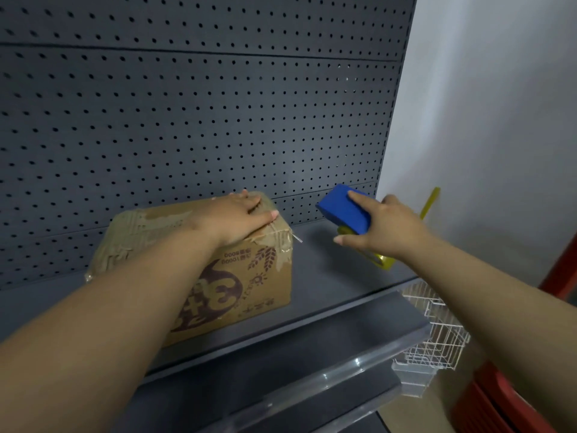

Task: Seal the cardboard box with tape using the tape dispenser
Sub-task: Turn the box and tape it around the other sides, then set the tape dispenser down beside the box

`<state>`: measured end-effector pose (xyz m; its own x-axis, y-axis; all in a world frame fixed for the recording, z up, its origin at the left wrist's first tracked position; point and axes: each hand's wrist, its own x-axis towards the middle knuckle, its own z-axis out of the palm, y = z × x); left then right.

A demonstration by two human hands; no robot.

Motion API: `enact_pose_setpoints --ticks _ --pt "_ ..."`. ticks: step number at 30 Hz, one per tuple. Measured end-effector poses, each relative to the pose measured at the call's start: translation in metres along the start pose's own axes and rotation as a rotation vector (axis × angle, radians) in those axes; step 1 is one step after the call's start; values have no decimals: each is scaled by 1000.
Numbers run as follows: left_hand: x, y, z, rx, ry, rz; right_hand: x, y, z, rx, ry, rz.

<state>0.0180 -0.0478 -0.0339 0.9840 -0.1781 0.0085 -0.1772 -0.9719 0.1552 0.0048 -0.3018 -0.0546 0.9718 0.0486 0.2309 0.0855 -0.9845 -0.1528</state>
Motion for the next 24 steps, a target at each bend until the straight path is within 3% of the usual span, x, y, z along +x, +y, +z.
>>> enact_pose_setpoints --ticks 7,13,17,19,22,24 --pt "0 -1 3 89 172 -24 48 -3 76 -249 -49 -192" --pt "-1 -4 6 87 296 -41 51 -1 121 -353 -74 -254" --pt "-11 -3 3 -26 484 2 59 -11 98 -84 -220 -131" --pt "-22 0 -2 -148 573 10 63 -22 74 128 -180 -44" --pt "-44 -5 -18 -244 598 -72 59 -55 32 908 -173 124" --pt "-59 -20 -26 -219 555 -187 59 -77 18 1152 -279 199"
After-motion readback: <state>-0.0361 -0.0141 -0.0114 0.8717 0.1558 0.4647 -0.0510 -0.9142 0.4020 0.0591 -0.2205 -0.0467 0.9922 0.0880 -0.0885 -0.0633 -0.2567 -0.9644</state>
